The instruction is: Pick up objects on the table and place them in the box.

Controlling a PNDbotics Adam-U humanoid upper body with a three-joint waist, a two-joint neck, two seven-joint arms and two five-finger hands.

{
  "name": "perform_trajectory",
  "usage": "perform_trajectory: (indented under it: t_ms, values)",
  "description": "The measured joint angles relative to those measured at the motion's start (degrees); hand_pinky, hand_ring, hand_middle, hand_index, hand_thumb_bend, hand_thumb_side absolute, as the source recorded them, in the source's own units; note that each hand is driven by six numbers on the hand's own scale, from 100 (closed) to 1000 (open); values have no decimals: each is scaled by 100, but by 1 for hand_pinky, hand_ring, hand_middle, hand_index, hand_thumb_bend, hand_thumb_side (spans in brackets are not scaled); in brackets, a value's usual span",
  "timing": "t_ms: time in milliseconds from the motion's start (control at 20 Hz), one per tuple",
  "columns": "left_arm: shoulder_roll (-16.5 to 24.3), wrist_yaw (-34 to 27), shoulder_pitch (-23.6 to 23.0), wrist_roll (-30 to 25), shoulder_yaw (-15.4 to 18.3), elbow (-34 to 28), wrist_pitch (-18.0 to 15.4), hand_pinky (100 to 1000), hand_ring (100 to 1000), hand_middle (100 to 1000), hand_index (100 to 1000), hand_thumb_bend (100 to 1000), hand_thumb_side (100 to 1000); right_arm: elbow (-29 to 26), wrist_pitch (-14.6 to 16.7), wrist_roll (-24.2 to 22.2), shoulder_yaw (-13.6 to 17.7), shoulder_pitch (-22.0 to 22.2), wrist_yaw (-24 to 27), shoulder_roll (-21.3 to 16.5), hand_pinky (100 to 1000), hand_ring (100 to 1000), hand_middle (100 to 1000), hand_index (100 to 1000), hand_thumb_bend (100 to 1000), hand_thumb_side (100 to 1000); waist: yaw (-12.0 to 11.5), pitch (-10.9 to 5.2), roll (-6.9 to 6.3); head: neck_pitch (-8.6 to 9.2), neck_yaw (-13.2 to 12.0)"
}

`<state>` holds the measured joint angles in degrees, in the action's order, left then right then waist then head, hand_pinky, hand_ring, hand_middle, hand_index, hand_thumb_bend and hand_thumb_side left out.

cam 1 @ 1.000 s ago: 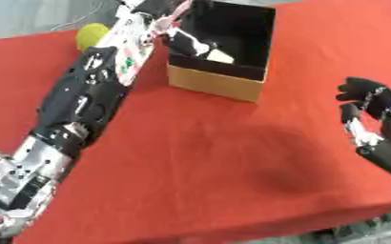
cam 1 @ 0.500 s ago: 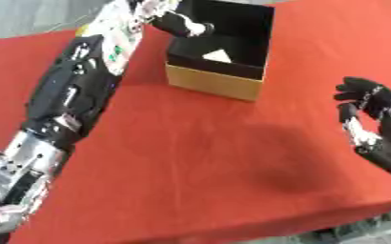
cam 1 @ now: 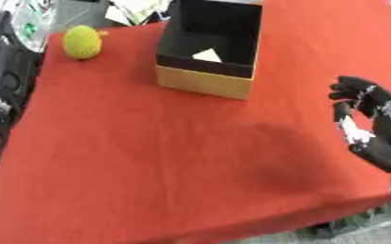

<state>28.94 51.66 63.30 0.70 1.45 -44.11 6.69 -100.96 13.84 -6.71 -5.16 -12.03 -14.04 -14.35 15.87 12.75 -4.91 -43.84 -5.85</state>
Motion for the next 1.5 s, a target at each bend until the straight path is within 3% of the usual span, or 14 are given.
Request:
perform_trajectory:
  t_ms: [200, 550, 950, 1050, 1200, 1250, 1350, 1500]
  values:
    - [24, 127, 27, 127, 113, 657, 275, 717, 711, 732, 863, 637, 455, 0, 0, 0, 2, -4, 0, -1, 697, 746, 741, 862, 100, 506, 60, 35, -24, 0, -10]
    - [-1, 151, 12, 168, 115, 1467, 177, 707, 696, 721, 858, 605, 420, 0, 0, 0, 3, -21, 1, -1, 697, 746, 741, 862, 100, 509, 148, 112, -36, 0, -68]
    - [-57, 293, -140, 163, 115, 1670, 270, 684, 656, 677, 830, 572, 334, 0, 0, -1, 3, -49, 2, -1, 697, 746, 741, 862, 100, 512, 147, 134, -47, 0, -366]
    - [-80, 344, -165, 206, 115, 1676, 314, 665, 626, 639, 800, 540, 237, 0, 0, -2, 4, -50, 2, -1, 697, 746, 741, 862, 100, 508, 146, 135, -47, 0, -439]
    - [-85, 419, -204, 381, 115, 1655, 418, 653, 607, 613, 776, 523, 202, 0, 0, -2, 15, -51, 2, -1, 696, 746, 741, 862, 100, 513, 140, 139, -47, 0, -509]
    - [-86, 441, -224, 457, 115, 1646, 452, 633, 578, 575, 744, 506, 137, 0, 0, -2, 17, -51, 2, -1, 696, 746, 741, 862, 100, 514, 139, 141, -47, 1, -520]
    - [-88, 500, -242, 619, 115, 1645, 524, 616, 550, 534, 706, 480, 100, 0, 0, -2, 18, -51, 2, -1, 696, 746, 741, 862, 100, 514, 131, 145, -46, 1, -522]
    - [-106, 592, -282, 880, 115, 1642, 612, 573, 496, 471, 637, 416, 100, 0, 0, -2, 19, -51, 2, -1, 696, 746, 741, 862, 100, 516, 108, 151, -44, 1, -521]
